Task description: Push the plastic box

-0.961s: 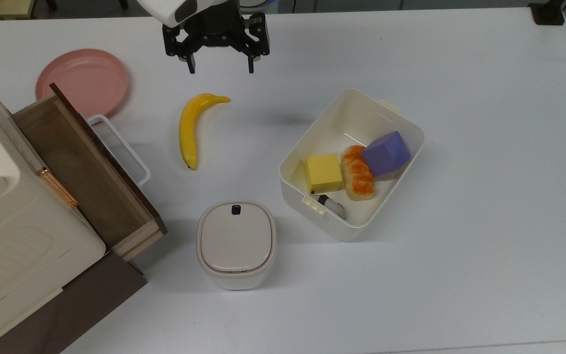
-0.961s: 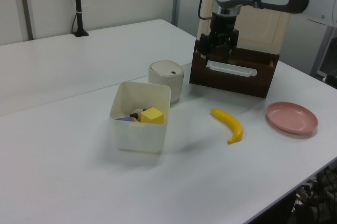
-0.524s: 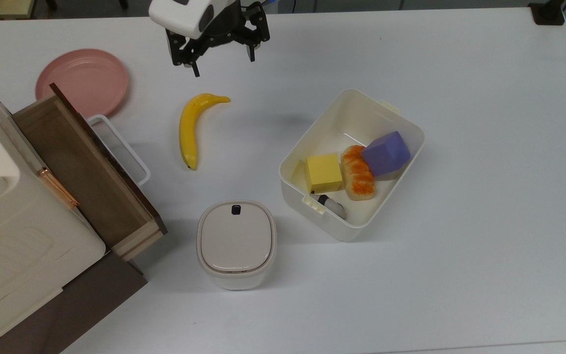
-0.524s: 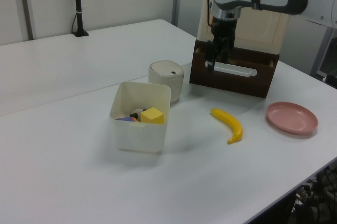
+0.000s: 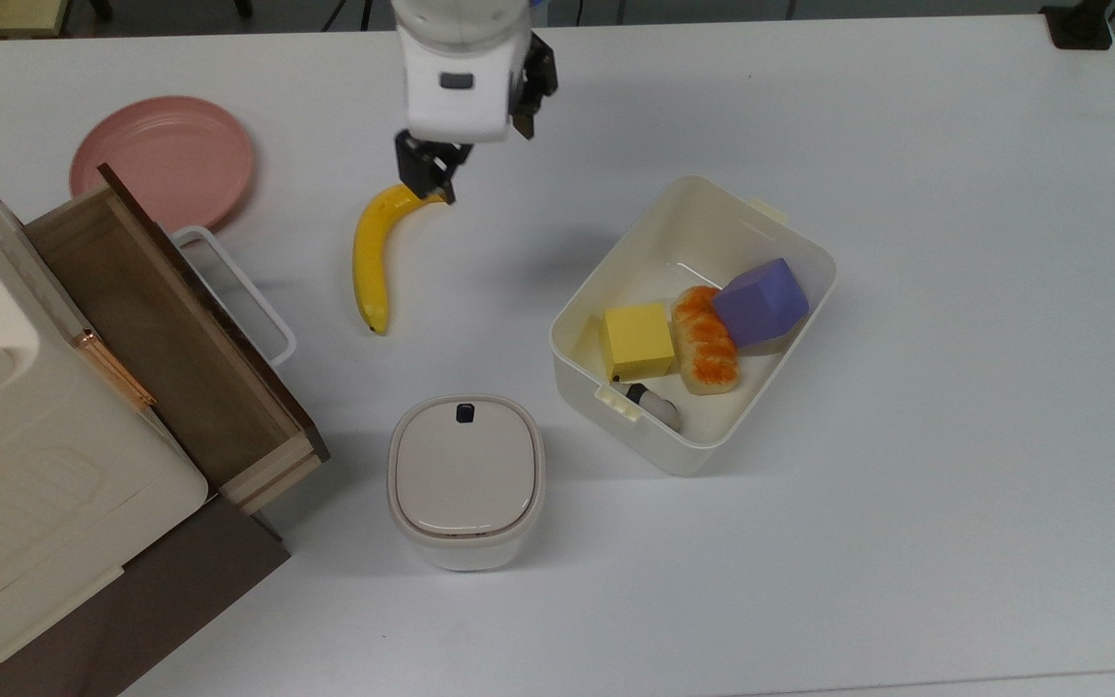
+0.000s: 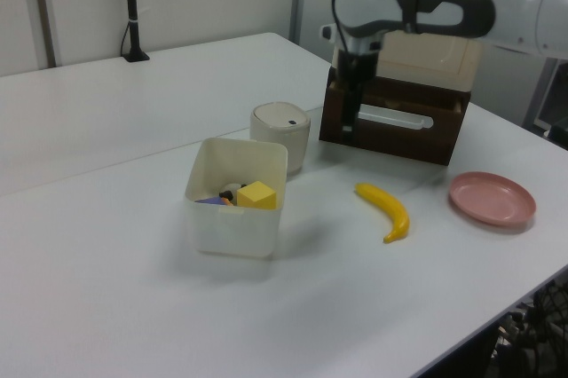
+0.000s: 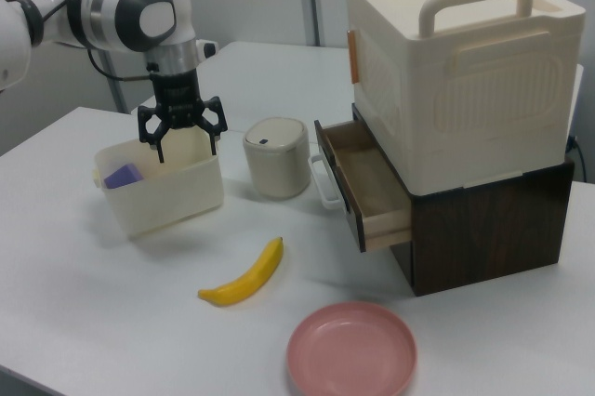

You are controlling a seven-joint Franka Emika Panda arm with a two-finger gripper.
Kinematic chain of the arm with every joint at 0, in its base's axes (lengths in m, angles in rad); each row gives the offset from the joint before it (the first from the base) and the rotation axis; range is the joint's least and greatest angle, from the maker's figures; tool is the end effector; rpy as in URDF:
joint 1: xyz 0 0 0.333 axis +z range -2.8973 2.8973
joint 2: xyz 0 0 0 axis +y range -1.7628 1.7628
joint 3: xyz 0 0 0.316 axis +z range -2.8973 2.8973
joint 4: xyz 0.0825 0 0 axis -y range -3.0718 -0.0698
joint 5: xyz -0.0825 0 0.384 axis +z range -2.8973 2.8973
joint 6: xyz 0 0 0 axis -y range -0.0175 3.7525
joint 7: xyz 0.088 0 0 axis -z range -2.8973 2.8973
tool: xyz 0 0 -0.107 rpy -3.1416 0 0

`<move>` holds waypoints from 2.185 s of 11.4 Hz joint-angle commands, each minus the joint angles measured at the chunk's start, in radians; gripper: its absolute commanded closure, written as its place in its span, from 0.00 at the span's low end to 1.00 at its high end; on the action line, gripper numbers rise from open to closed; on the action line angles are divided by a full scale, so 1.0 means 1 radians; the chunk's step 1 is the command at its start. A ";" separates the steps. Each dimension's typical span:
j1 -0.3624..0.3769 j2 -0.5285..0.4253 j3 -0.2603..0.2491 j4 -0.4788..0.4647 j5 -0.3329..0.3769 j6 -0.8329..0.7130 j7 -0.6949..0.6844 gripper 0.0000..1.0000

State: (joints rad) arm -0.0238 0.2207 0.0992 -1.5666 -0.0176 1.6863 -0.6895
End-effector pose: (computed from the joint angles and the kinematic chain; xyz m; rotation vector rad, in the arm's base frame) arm 0.6178 0.0397 0.5066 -2.8786 -1.1606 0.1458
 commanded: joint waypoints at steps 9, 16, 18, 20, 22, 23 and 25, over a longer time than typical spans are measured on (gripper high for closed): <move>0.179 0.129 -0.007 -0.012 -0.091 0.138 -0.022 0.00; 0.229 0.196 -0.009 -0.006 -0.151 0.263 0.082 0.00; 0.243 0.198 -0.009 -0.004 -0.151 0.276 0.126 0.00; 0.257 0.198 -0.007 -0.004 -0.150 0.283 0.162 0.00; 0.249 0.189 -0.009 -0.004 -0.150 0.274 0.151 0.00; 0.245 0.174 -0.018 -0.007 -0.148 0.270 0.143 0.00; 0.188 0.125 -0.021 -0.007 -0.142 0.218 0.151 0.00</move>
State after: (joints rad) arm 0.2082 0.4163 0.0903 -1.5554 -0.1483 1.9460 -0.5579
